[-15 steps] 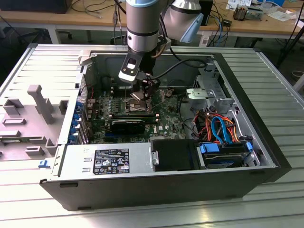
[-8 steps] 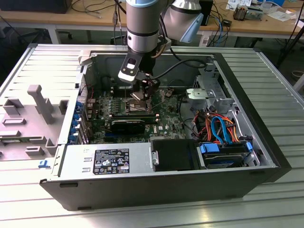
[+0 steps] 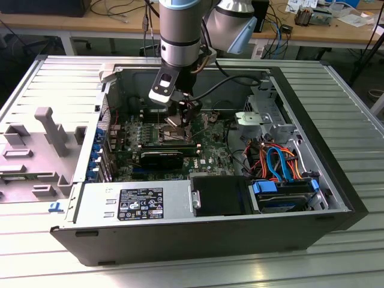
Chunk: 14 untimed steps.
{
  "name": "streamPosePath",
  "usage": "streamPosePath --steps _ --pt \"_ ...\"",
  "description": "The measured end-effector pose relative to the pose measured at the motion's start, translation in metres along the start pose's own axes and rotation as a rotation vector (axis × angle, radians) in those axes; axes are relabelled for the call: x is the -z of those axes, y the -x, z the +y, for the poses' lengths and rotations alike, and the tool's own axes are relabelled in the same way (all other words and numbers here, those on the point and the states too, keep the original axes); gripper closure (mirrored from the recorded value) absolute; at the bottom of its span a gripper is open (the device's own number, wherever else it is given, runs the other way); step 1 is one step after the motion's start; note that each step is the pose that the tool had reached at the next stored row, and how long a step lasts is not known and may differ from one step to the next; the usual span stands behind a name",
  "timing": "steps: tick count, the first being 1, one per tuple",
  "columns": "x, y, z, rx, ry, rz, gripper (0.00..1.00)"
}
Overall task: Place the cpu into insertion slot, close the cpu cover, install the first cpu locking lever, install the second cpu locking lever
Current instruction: 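Place the cpu into insertion slot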
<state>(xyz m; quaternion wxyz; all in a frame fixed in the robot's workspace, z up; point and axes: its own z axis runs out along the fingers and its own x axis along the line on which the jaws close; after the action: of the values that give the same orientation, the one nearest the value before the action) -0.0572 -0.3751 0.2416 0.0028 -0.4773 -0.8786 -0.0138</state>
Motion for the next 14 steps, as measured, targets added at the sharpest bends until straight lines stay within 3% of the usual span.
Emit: streamPosePath --steps 14 --pt "-0.0007 0.0000 0.0000 -0.023 0.0003 -0.0005 0.46"
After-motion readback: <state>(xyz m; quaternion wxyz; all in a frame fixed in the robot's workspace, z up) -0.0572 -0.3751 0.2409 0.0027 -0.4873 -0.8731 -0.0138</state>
